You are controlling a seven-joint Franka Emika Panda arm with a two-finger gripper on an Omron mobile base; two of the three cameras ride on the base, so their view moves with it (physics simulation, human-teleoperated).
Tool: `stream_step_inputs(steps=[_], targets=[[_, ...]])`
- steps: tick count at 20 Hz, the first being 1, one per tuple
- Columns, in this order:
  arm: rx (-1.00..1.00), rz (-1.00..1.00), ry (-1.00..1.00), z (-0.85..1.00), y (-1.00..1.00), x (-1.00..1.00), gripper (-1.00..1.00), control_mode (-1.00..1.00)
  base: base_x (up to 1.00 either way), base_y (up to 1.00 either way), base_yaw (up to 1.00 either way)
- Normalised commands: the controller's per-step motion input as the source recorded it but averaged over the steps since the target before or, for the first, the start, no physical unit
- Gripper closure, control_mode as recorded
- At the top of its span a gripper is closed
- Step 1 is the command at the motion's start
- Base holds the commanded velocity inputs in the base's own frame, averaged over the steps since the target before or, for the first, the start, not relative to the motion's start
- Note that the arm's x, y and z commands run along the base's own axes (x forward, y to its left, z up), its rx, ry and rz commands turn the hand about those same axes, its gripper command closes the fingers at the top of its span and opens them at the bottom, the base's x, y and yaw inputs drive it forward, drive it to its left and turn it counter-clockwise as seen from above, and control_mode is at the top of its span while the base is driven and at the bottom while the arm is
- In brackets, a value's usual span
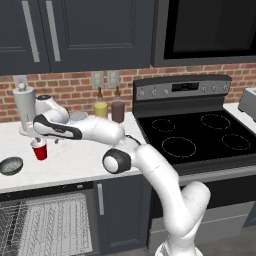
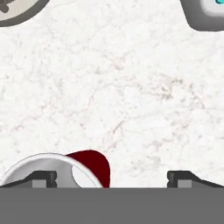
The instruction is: Pick up the cup and bowl from the counter, place them in the dishwasher, and close the dishwasher door.
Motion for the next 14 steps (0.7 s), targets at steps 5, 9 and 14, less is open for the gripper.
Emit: stream_step_inputs(steps=[5, 9, 14], targets=[[0.0, 0.0, 0.08, 0.0, 0.44, 0.35, -1.0, -1.0, 0.0, 0.0, 0.0], [0.0, 0.0, 0.12, 0.0, 0.41, 0.25, -1.0, -1.0, 0.0, 0.0, 0.0], [0.0, 0.0, 0.16, 0.04, 0.16, 0.23, -1.0, -1.0, 0.0, 0.0, 0.0]])
